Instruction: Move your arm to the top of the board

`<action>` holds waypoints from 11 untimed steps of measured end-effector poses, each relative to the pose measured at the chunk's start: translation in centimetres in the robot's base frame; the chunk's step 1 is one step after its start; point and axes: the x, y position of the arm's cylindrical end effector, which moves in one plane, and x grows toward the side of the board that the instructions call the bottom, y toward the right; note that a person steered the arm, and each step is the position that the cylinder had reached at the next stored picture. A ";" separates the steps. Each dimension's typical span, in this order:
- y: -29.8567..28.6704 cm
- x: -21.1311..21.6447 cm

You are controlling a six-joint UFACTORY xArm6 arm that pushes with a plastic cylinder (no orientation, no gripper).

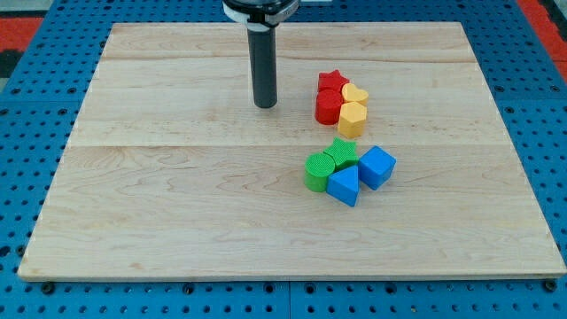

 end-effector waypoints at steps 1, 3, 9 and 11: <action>0.0 -2.5; -0.4 -7.8; -4.8 -15.6; -6.3 -16.1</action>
